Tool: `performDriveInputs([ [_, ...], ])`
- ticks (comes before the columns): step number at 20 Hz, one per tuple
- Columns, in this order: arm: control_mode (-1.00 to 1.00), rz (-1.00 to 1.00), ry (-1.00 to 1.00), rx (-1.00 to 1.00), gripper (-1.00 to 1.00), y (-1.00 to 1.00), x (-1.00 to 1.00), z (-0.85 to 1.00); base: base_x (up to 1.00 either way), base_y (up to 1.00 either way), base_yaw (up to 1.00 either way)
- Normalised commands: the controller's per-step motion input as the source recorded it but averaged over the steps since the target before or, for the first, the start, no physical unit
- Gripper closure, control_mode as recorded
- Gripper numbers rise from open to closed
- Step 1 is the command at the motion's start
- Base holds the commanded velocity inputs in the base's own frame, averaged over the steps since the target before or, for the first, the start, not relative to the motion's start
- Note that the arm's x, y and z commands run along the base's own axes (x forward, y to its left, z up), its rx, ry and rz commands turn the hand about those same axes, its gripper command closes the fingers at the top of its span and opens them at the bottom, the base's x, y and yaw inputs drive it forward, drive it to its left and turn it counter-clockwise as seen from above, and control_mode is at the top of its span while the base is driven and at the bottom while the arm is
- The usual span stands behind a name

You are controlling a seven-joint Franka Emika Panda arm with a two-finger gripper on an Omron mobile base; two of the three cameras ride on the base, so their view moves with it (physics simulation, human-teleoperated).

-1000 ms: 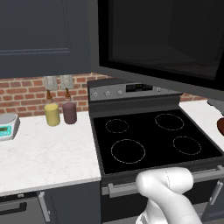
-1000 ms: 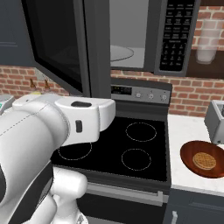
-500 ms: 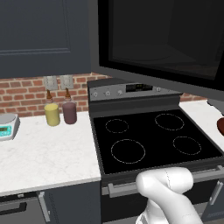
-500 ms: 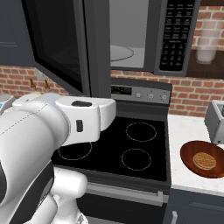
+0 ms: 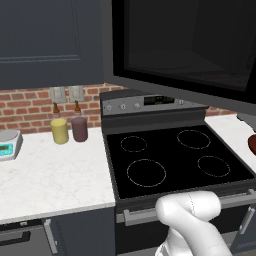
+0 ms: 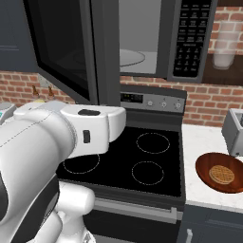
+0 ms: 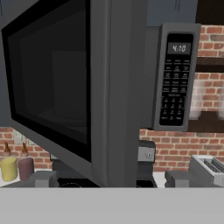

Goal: Open the microwave, place the bowl with waffle inside the microwave, then close the microwave door and turn it on.

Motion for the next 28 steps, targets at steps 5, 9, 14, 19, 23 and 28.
performDriveInputs([
  [5,-1.00,0.00,0.00,0.00,-1.00,0.00,0.00,0.00,0.00,0.00,0.00],
  [9,-1.00,0.17,0.00,0.09,-1.00,-0.43,0.08,0.00,0.00,0.00,0.00],
  [14,-1.00,0.45,0.00,0.13,-1.00,-0.57,0.34,-0.01,0.00,0.00,0.00],
  [19,-1.00,0.43,0.00,0.15,-1.00,-0.06,0.59,-0.01,0.00,0.00,0.00],
  [23,-1.00,0.39,-0.03,0.14,-1.00,0.00,0.68,0.00,0.00,0.00,0.00],
  [28,-1.00,0.39,-0.08,0.16,-1.00,0.00,0.60,-0.06,0.00,0.00,0.00],
])
